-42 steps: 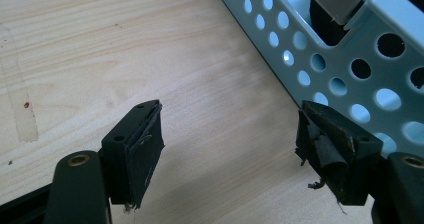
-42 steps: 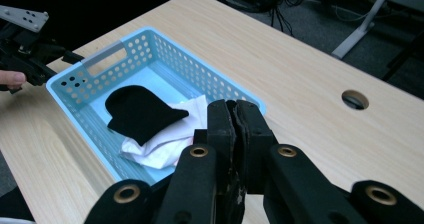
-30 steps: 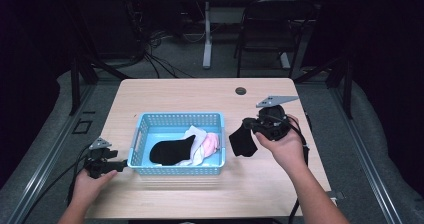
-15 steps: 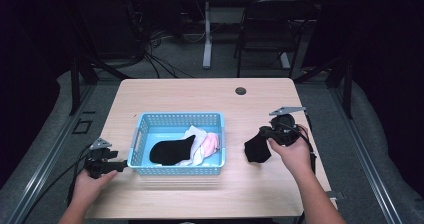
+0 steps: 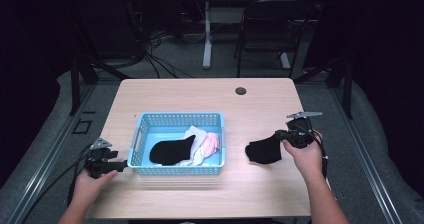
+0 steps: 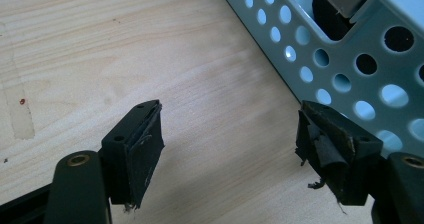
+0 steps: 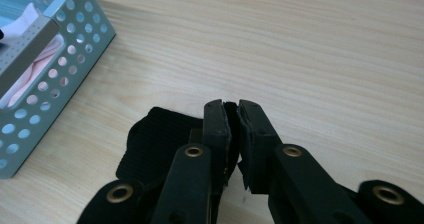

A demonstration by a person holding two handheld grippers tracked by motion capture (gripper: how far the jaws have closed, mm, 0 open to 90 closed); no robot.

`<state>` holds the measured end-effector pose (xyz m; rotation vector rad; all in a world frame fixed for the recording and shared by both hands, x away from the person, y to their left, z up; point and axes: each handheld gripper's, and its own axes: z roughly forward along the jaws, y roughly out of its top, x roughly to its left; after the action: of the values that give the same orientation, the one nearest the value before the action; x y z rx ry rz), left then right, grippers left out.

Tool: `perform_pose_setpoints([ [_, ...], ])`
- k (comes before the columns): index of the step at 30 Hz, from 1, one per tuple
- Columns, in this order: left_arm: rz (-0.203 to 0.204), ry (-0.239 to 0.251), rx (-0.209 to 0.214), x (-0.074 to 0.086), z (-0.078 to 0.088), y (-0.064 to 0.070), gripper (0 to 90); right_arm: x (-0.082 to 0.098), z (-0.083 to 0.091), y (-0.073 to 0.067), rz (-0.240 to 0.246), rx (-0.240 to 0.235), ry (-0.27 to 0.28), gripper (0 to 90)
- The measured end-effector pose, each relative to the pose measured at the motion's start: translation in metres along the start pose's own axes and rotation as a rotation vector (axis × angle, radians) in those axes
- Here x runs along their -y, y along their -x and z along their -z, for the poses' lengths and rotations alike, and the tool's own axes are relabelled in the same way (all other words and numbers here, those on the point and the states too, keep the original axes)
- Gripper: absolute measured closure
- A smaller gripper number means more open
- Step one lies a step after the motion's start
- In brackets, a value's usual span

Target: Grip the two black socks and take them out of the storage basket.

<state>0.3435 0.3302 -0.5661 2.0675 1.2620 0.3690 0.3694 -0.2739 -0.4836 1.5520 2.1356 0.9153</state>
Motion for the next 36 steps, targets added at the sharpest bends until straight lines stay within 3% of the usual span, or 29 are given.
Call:
perform_pose_setpoints([
  [5,0.0,0.001,0.0,0.0,0.0,0.0,26.6,0.0,-0.002,0.001,-0.011,-0.004,-0.001,74.1],
  [14,0.0,0.002,0.0,0.0,0.001,0.0,26.6,-0.008,-0.002,-0.011,0.019,0.002,0.008,59.4],
  [22,-0.002,0.002,0.0,0.0,0.001,0.001,26.6,-0.016,-0.004,-0.024,0.046,-0.007,-0.007,58.3],
  [28,-0.002,0.003,0.0,0.0,0.001,0.001,26.6,-0.028,-0.006,-0.047,0.11,-0.039,-0.003,58.0],
  [36,-0.002,0.003,0.002,0.0,0.001,0.001,26.6,-0.049,-0.016,-0.096,0.201,-0.133,-0.006,57.9],
])
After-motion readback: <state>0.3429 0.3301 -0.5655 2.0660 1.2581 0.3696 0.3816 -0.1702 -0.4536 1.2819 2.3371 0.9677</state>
